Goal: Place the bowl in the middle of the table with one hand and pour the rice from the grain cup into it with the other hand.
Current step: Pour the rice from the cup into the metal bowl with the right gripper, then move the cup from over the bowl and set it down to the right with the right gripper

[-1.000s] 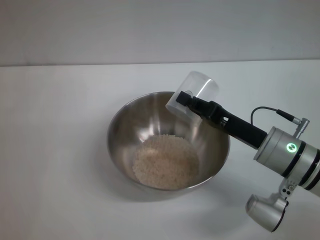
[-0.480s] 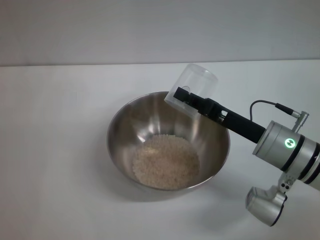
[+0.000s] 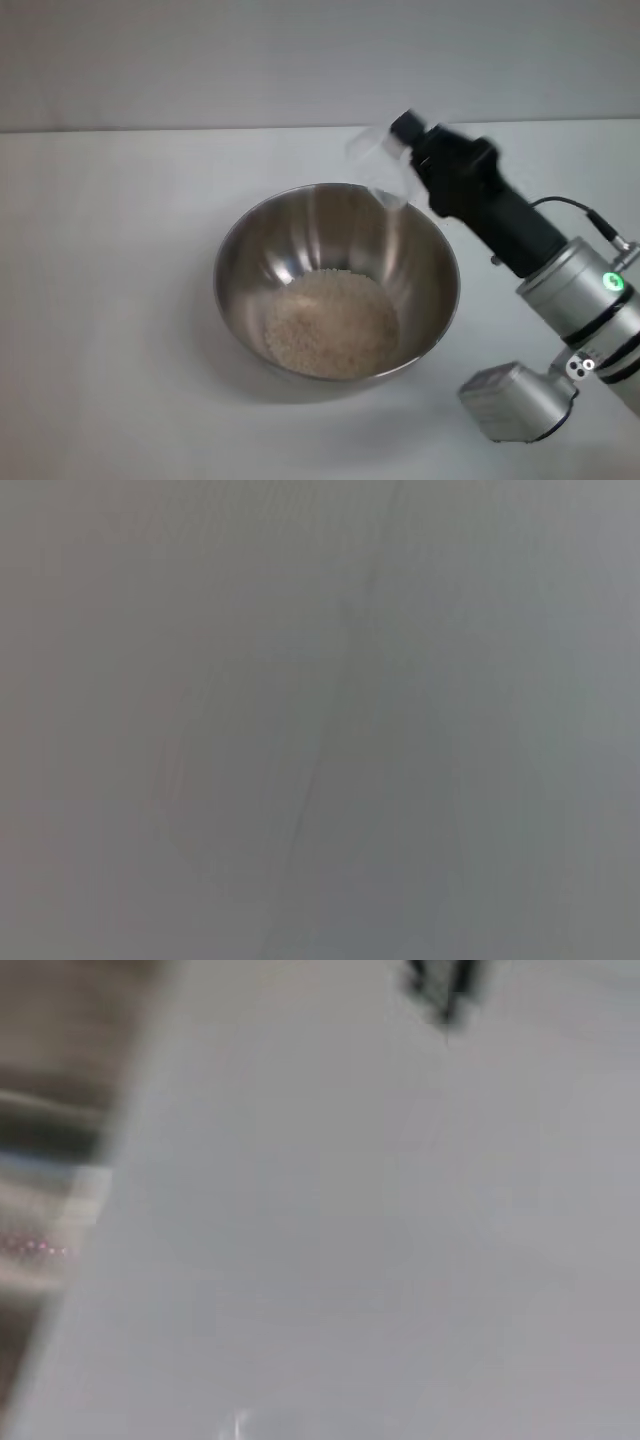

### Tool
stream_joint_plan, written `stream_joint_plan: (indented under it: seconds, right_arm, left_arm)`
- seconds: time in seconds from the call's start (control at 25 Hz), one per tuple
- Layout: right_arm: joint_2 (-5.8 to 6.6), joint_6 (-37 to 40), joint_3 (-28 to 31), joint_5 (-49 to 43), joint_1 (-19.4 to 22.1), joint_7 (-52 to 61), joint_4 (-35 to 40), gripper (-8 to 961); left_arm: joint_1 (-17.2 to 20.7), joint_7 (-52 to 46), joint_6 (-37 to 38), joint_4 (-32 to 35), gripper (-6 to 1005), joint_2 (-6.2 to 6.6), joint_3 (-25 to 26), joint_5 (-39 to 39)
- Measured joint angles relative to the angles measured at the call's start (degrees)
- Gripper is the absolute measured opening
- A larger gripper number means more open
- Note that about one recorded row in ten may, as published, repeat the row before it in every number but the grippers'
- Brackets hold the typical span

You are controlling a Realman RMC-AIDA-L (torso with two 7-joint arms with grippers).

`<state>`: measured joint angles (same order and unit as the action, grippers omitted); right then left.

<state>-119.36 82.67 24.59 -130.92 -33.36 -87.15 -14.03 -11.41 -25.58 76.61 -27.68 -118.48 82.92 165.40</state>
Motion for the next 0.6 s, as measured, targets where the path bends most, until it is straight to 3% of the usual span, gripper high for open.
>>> stream_joint_plan:
  seconds: [0.28, 0.32, 0.6]
  right_arm:
    - [-0.23, 2.73, 10.76, 1.39, 9.88, 15.37, -14.12, 16]
    - [-0.23, 3.61, 11.98, 3.91, 12.88, 20.44, -17.99, 16]
    - [-0.26, 6.51, 11.66, 14.91, 19.76, 36.43, -25.45, 16]
  left_arm:
    - [-0.2, 0.0, 0.12, -0.01, 617, 0.04, -0.04, 0.01]
    - [-0.33, 0.0, 0.15, -0.01, 617, 0.13, -0.04, 0.05]
    - [-0.36, 0.48, 1.79, 0.42, 617, 0.18, -0.34, 0.1]
